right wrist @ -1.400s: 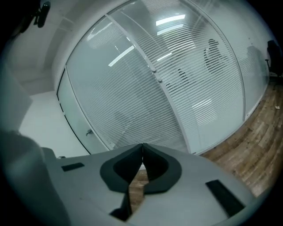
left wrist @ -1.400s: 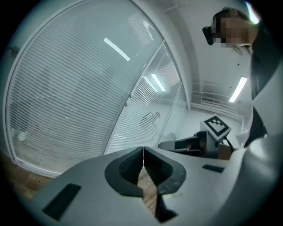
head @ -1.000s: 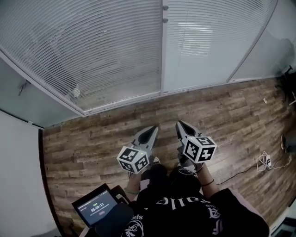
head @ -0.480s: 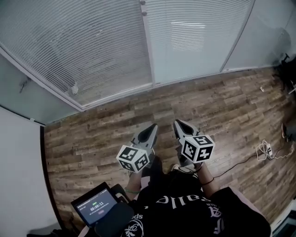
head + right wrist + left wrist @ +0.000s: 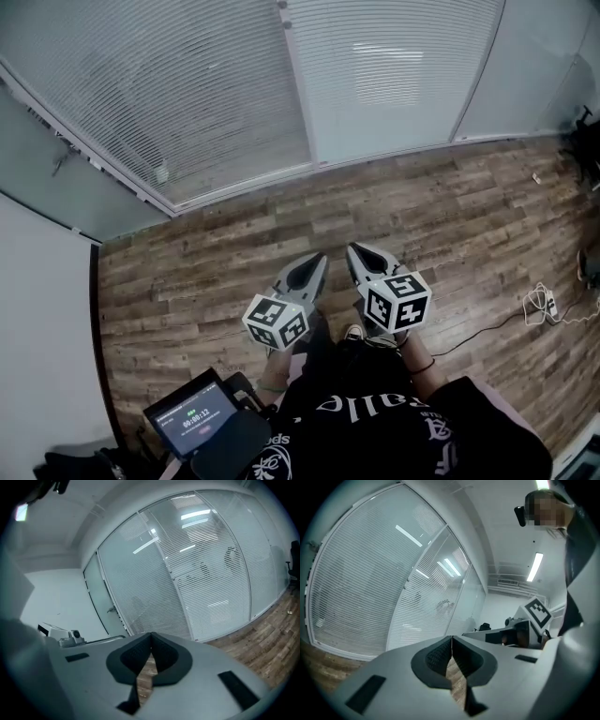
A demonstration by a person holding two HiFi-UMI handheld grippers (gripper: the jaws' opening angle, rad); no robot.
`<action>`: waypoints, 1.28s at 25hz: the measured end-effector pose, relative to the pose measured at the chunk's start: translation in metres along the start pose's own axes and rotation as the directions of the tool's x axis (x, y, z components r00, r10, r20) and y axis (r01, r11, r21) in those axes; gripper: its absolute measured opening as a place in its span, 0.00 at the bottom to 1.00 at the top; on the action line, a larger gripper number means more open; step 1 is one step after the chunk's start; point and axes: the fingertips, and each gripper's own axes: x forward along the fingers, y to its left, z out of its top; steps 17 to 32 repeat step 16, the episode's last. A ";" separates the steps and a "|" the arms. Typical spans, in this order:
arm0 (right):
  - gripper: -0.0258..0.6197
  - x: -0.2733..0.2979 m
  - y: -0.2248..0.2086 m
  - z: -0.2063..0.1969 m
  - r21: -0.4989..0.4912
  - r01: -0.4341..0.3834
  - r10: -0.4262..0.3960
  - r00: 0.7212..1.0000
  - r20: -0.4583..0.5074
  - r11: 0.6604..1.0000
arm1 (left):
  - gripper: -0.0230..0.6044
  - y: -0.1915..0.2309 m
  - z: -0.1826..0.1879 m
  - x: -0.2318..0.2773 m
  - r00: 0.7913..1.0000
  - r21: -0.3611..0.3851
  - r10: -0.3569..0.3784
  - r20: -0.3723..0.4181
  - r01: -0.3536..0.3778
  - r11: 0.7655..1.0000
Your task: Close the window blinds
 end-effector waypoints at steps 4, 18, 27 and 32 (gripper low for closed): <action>0.07 -0.014 -0.003 0.000 -0.010 -0.010 0.010 1.000 0.015 1.000 | 0.04 -0.014 -0.003 0.001 1.000 0.013 -0.001 0.007 0.001 1.000; 0.07 -0.025 0.000 0.004 -0.055 -0.033 0.034 0.999 0.023 0.998 | 0.04 -0.022 0.003 -0.011 0.999 0.030 0.039 0.036 -0.040 0.999; 0.07 -0.025 0.000 0.004 -0.055 -0.033 0.034 0.999 0.023 0.998 | 0.04 -0.022 0.003 -0.011 0.999 0.030 0.039 0.036 -0.040 0.999; 0.07 -0.025 0.000 0.004 -0.055 -0.033 0.034 0.999 0.023 0.998 | 0.04 -0.022 0.003 -0.011 0.999 0.030 0.039 0.036 -0.040 0.999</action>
